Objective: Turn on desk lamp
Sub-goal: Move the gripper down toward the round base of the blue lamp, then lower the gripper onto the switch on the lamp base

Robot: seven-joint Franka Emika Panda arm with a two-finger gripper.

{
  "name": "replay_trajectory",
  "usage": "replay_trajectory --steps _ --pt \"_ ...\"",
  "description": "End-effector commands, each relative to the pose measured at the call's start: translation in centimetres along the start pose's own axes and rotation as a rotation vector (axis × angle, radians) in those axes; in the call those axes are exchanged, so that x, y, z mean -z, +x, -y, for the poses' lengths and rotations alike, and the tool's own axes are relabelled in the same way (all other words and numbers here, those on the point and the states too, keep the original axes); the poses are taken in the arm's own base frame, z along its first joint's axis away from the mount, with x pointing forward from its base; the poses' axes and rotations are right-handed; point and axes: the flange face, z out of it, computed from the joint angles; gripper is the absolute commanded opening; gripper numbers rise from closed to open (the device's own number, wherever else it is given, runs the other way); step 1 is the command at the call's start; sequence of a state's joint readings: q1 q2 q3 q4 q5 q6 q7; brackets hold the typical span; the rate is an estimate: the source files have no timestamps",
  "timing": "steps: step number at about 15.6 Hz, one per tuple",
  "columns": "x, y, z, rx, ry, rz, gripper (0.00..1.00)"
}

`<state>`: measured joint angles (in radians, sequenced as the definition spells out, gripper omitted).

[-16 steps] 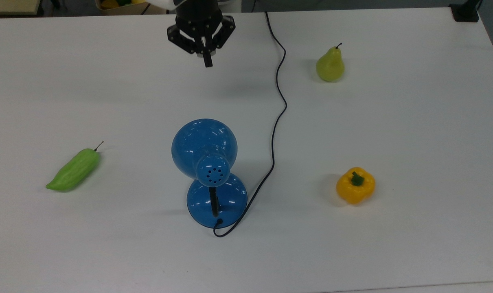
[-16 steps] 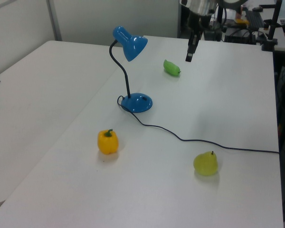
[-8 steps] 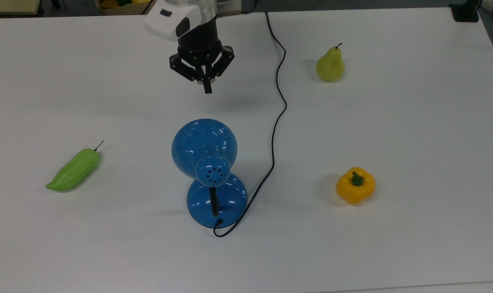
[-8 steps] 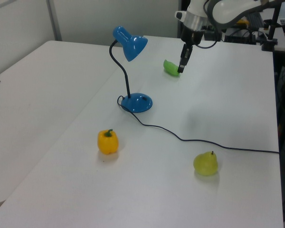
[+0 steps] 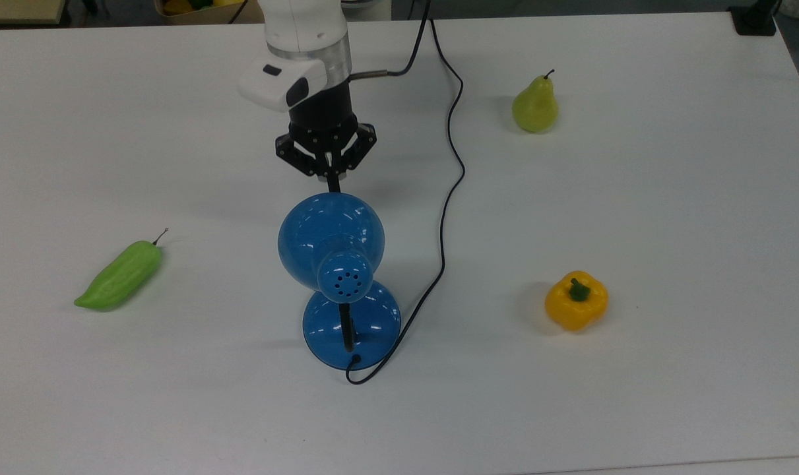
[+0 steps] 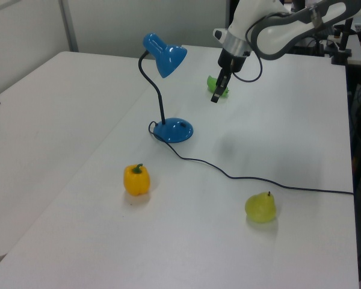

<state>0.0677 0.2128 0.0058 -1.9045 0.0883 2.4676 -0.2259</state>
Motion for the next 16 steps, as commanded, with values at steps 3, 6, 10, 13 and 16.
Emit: replay_trajectory --steps 3,6,10,13,16 --pt "-2.6 0.4 -0.3 -0.017 -0.019 -0.102 0.00" --pt "-4.0 0.8 -0.3 -0.024 -0.034 -0.163 0.00" --pt "-5.9 1.1 0.1 -0.039 -0.042 -0.212 0.00" --pt "-7.1 1.7 0.7 -0.046 -0.039 -0.223 0.00" --pt "-7.9 2.7 0.9 -0.048 -0.035 -0.231 0.00"
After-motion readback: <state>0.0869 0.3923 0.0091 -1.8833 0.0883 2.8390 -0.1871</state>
